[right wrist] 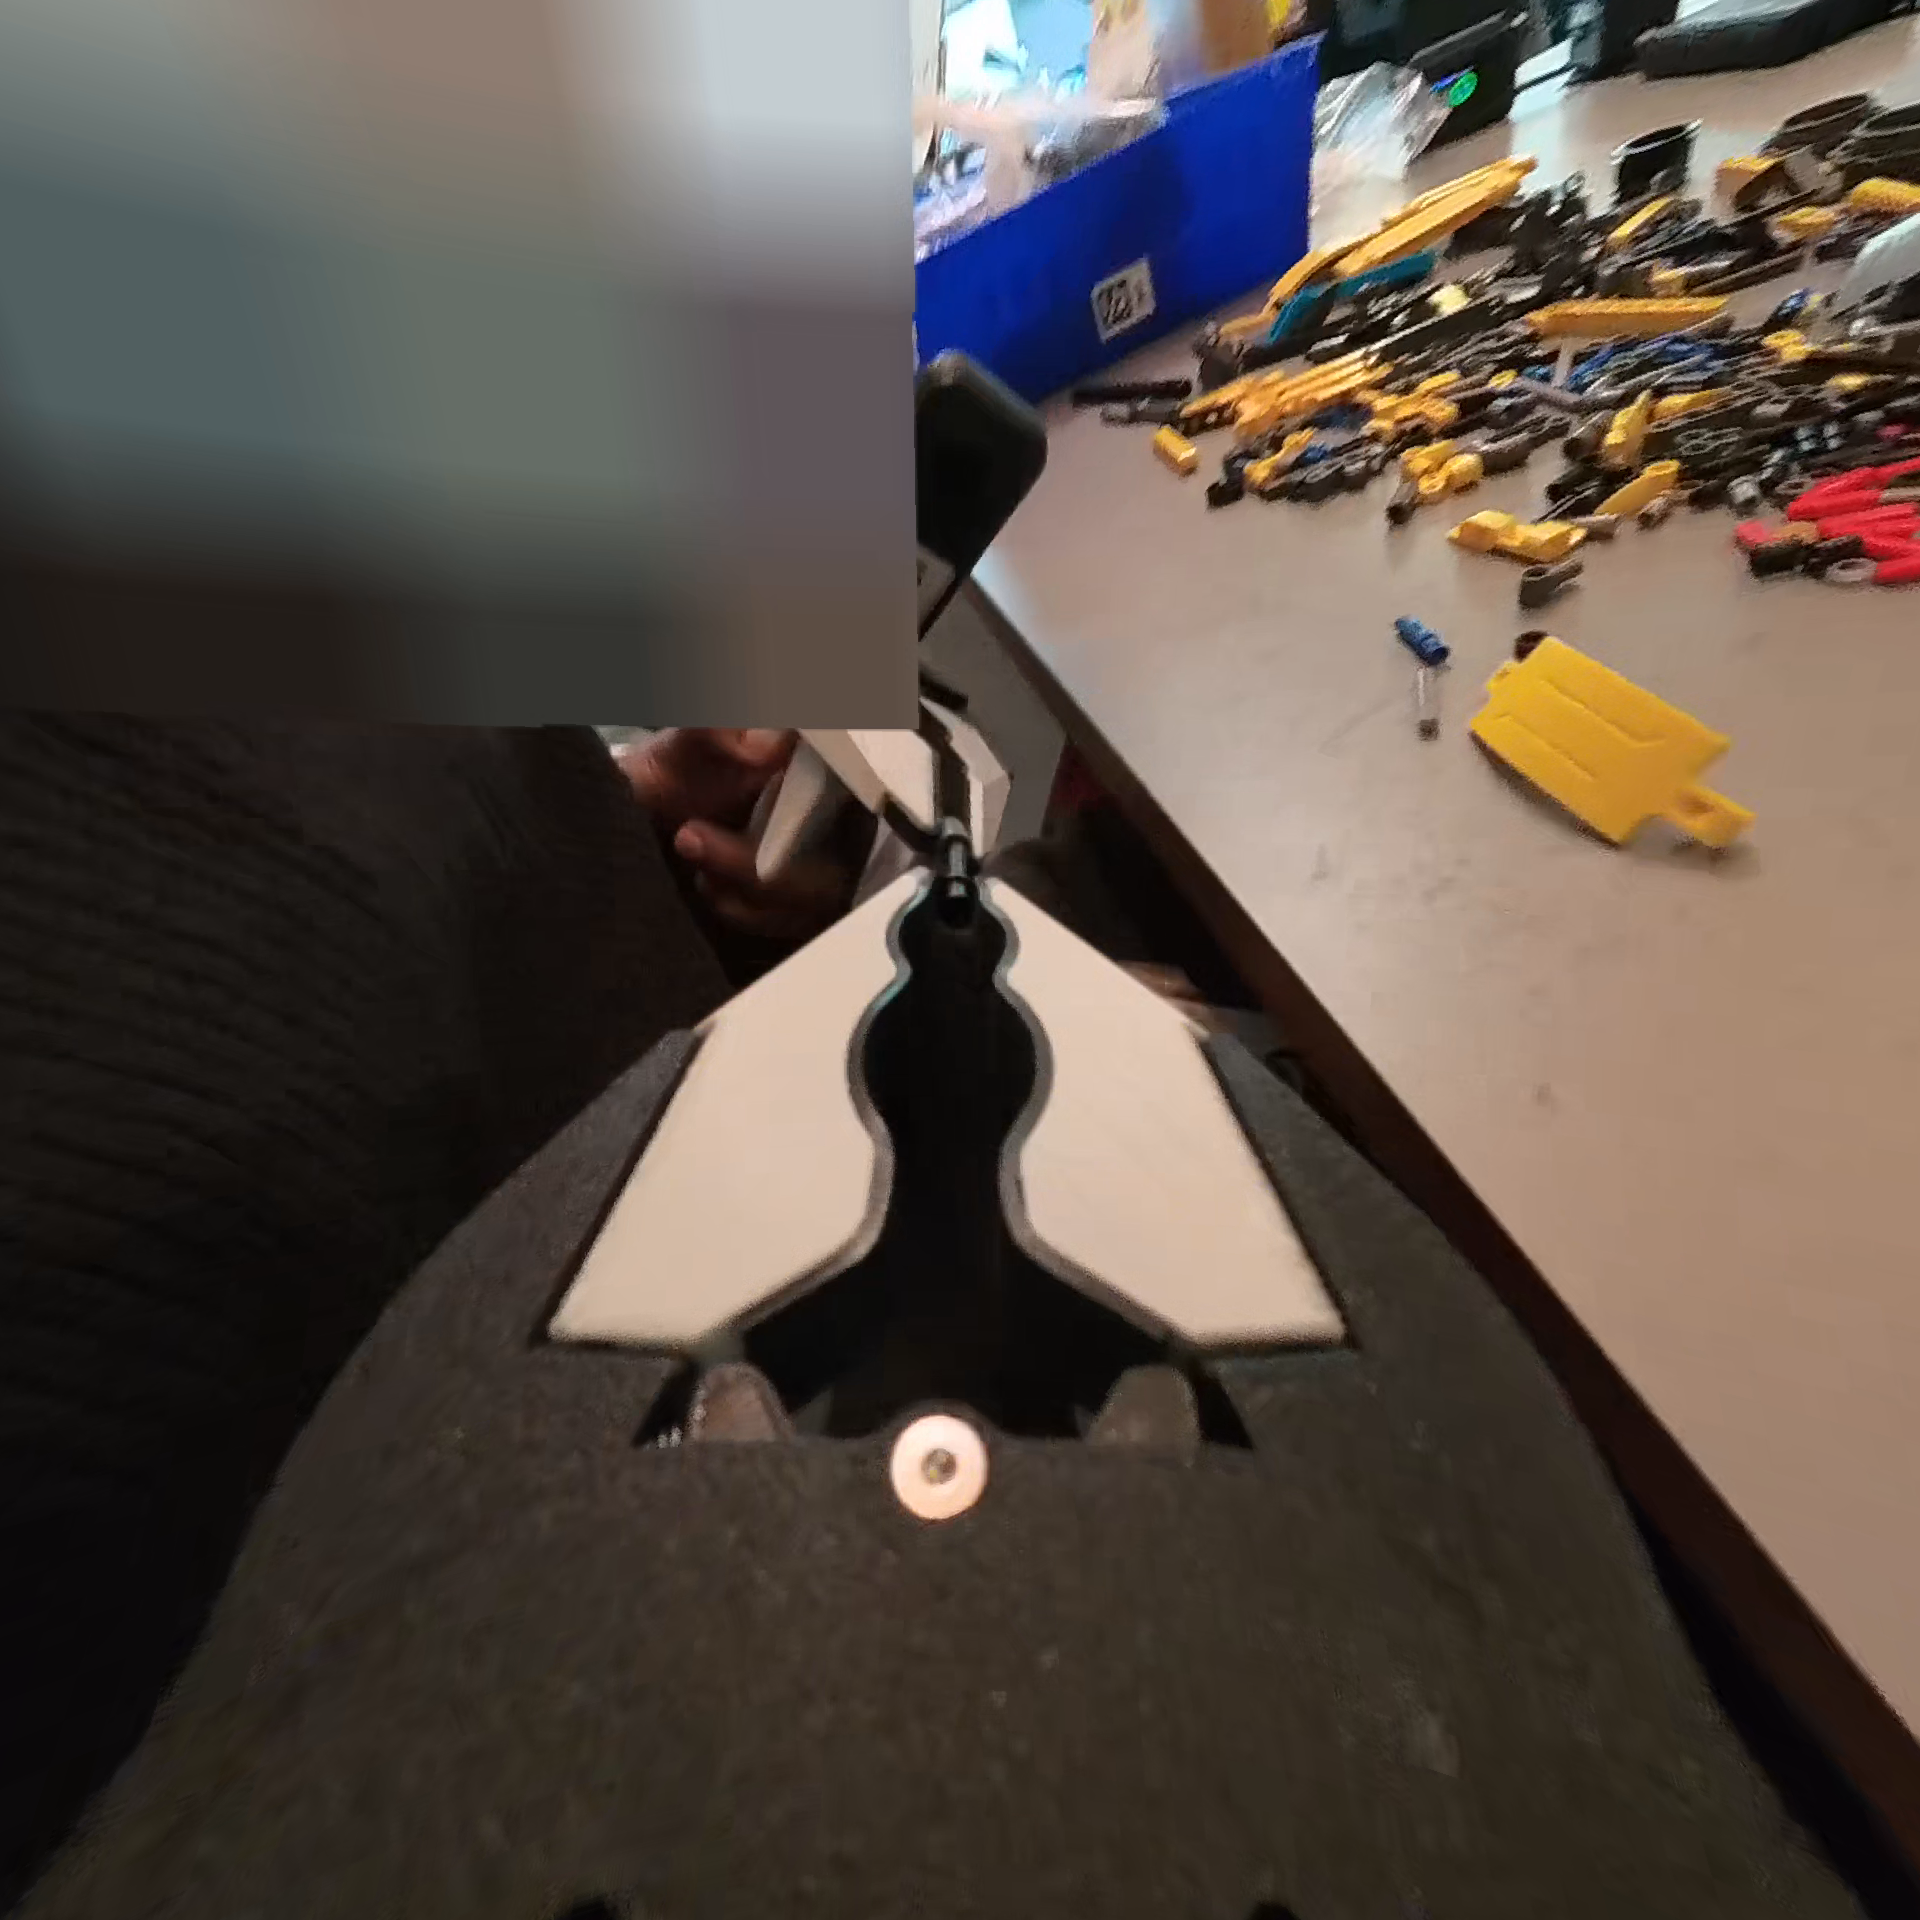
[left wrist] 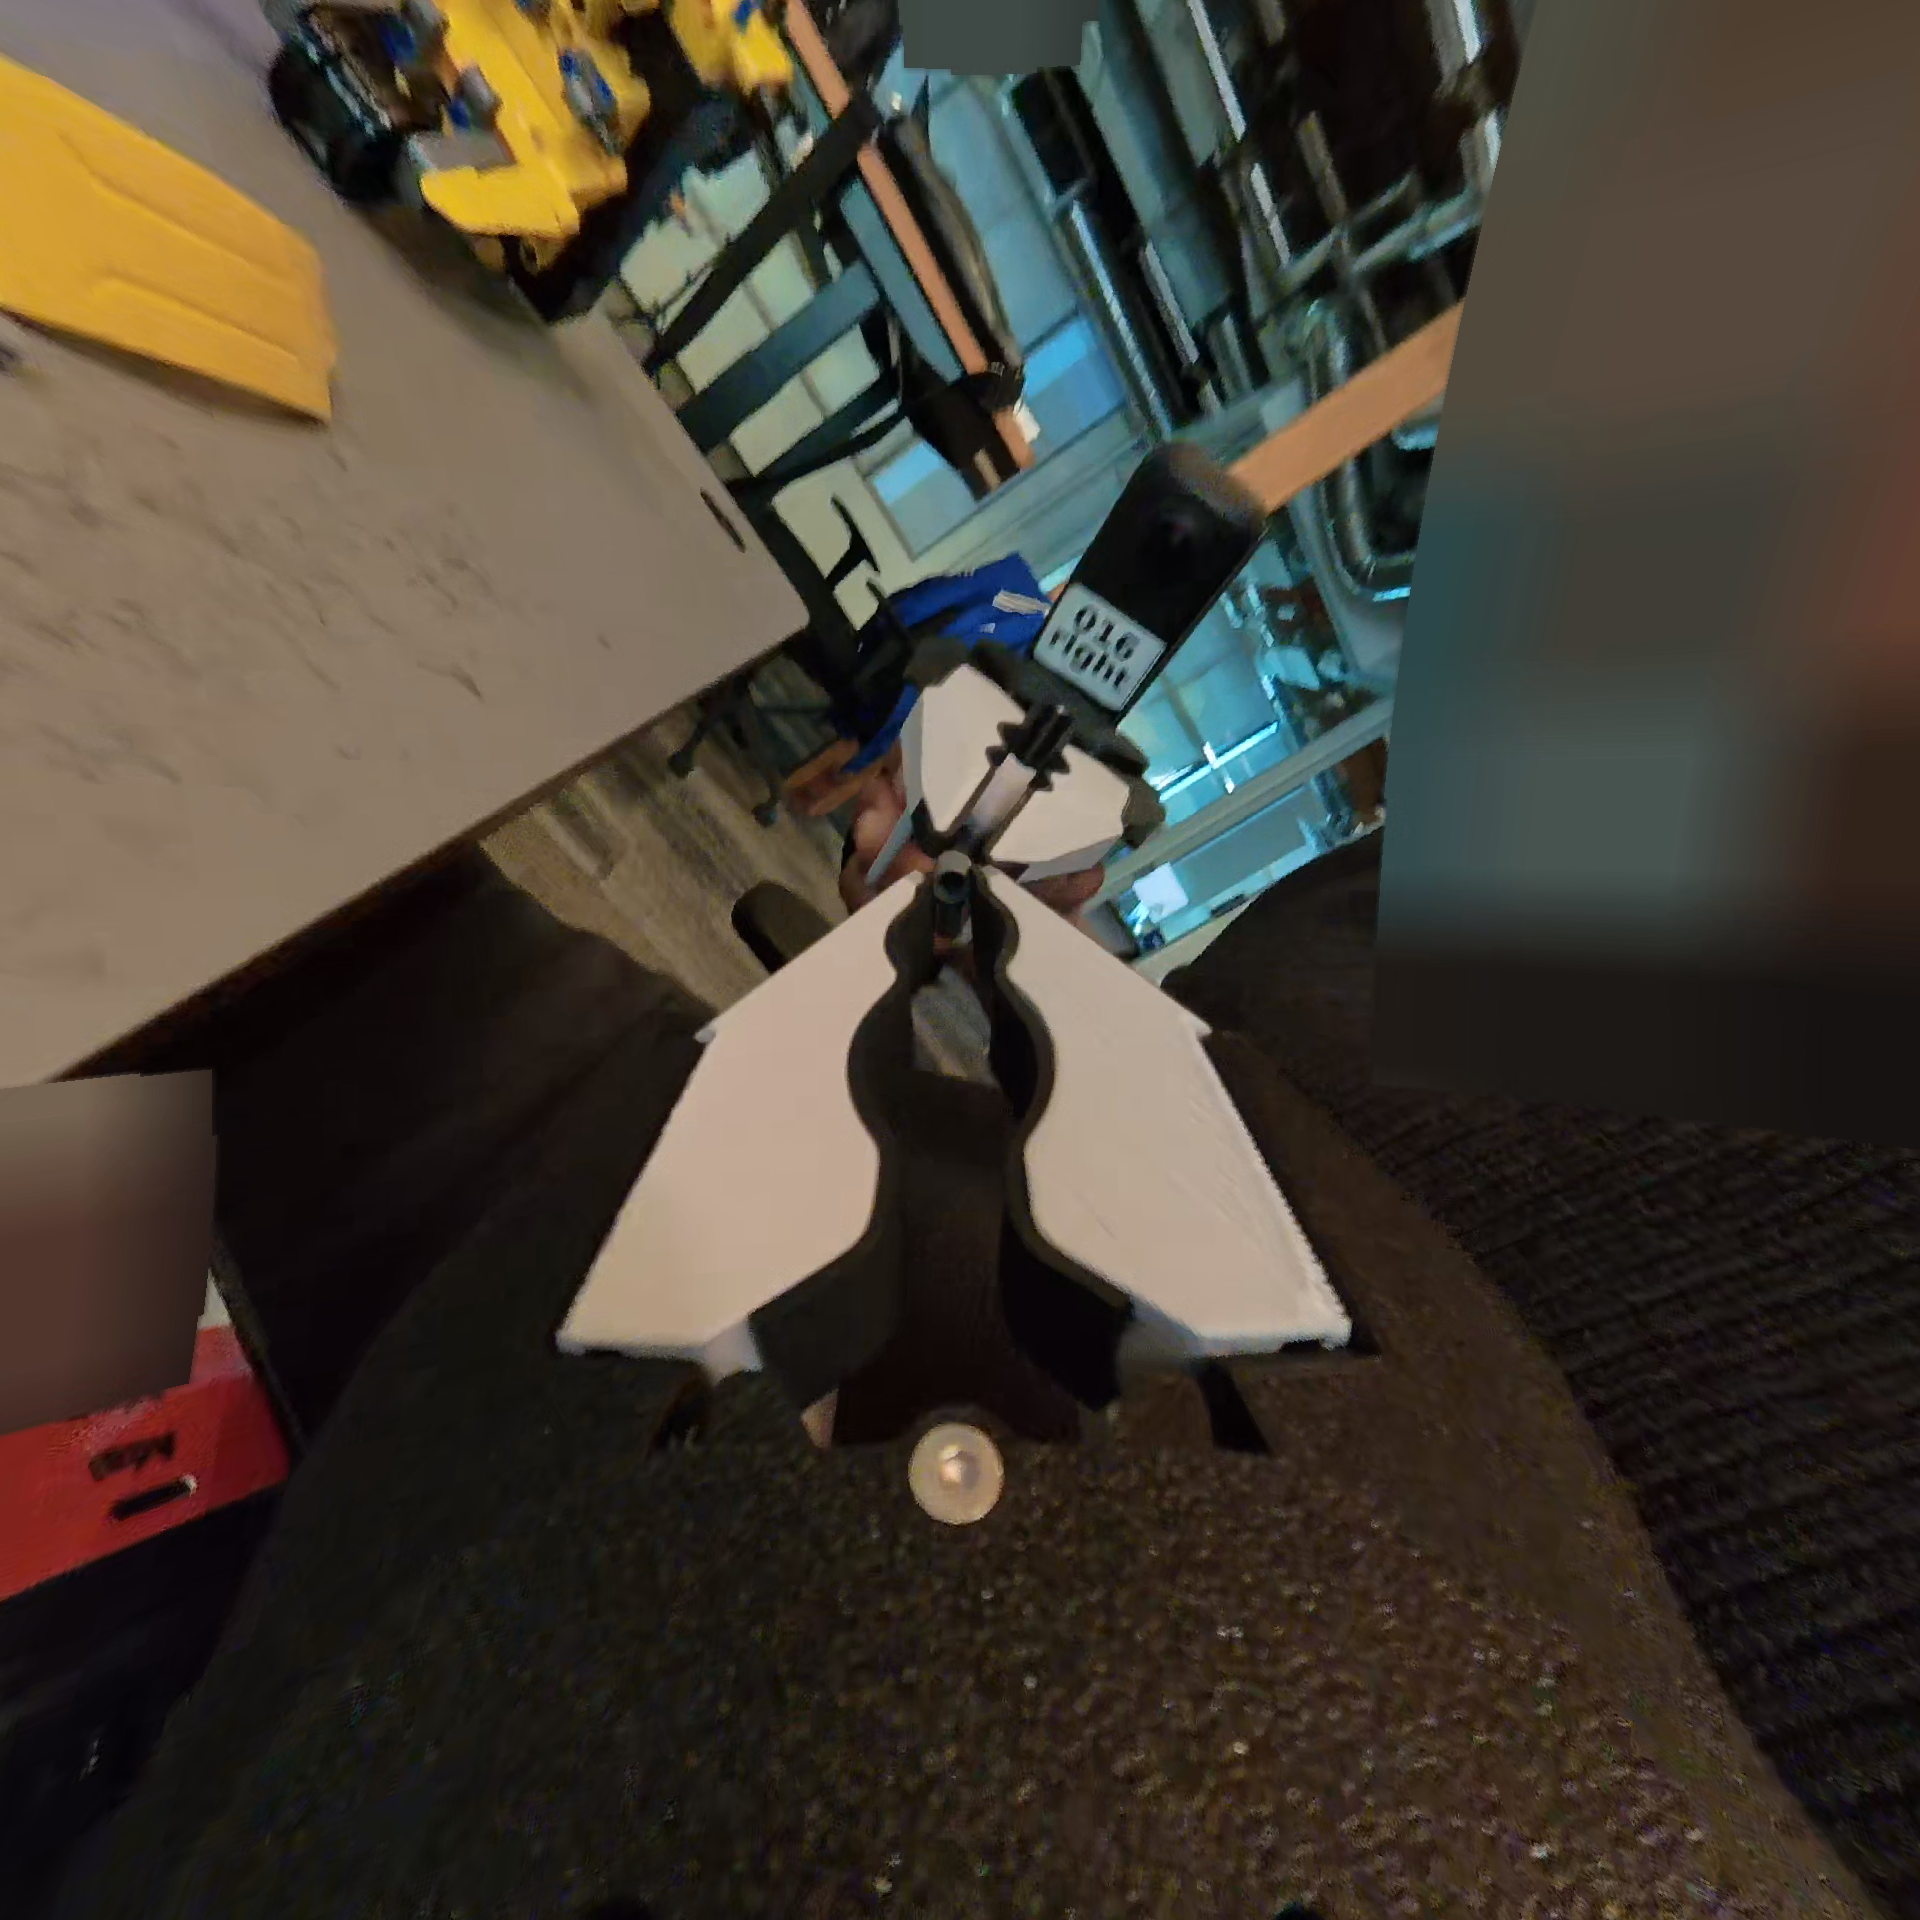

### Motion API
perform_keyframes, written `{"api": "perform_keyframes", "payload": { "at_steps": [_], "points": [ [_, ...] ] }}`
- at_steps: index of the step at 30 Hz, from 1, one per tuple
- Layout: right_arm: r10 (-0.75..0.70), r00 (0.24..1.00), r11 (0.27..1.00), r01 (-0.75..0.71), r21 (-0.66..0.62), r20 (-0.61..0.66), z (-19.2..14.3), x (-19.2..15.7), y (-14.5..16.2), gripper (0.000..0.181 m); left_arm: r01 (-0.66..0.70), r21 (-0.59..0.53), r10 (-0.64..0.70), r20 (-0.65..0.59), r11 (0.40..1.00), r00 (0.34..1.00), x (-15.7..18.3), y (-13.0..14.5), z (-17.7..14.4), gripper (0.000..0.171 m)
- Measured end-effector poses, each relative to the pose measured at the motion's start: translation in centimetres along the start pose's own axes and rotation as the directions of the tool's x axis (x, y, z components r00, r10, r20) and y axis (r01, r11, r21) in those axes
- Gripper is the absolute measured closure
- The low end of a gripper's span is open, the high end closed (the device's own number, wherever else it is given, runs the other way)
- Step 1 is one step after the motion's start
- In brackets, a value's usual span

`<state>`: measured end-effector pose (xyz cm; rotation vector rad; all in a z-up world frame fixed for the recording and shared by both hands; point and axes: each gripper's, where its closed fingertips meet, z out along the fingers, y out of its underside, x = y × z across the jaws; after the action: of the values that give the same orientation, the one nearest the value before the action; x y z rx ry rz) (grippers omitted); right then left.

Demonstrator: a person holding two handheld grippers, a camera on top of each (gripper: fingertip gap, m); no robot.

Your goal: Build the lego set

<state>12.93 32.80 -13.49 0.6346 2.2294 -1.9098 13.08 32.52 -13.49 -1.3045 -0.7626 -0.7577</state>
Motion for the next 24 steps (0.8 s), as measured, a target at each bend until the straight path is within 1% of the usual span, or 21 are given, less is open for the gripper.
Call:
{"api": "perform_keyframes", "payload": {
  "at_steps": [5,7,10,13,16,20,22,24],
  "points": [
    [-0.152,0.987,0.980,0.158,-0.118,0.056,-0.8,-1.1,2.1,0.178,-0.011,-0.131,0.015,0.028,0.991,1.000,-0.2,2.5,0.5,0.166],
    [-0.171,0.983,0.977,0.179,-0.120,0.074,-1.1,-1.4,2.2,0.178,-0.013,-0.136,0.015,0.016,0.991,1.000,0.0,2.7,0.8,0.166],
    [-0.082,0.995,0.995,0.085,-0.049,0.065,-1.0,-1.0,1.8,0.178,0.024,-0.096,-0.025,-0.009,0.995,1.000,-0.1,2.3,0.8,0.166],
    [0.088,0.994,0.994,-0.092,0.055,0.066,-0.8,-0.8,1.6,0.177,0.031,-0.053,-0.032,-0.015,0.998,0.999,-0.2,1.9,0.6,0.166],
    [0.240,0.966,0.960,-0.251,0.125,0.092,-0.7,-0.8,1.7,0.177,0.036,-0.043,-0.037,-0.021,0.998,0.999,-0.2,1.8,0.4,0.166],
    [0.396,0.906,0.893,-0.418,0.168,0.147,-0.3,-1.0,1.6,0.177,0.007,-0.055,-0.009,-0.029,0.998,1.000,0.1,1.9,0.7,0.166],
    [0.418,0.896,0.878,-0.440,0.185,0.149,-0.3,-0.9,1.5,0.177,0.016,-0.049,-0.018,-0.033,0.999,0.999,0.1,1.8,0.7,0.166],
    [0.379,0.917,0.898,-0.397,0.189,0.126,-0.3,-0.8,1.5,0.177,0.017,-0.048,-0.018,-0.030,0.999,0.999,0.0,1.8,0.7,0.166]
  ]
}}
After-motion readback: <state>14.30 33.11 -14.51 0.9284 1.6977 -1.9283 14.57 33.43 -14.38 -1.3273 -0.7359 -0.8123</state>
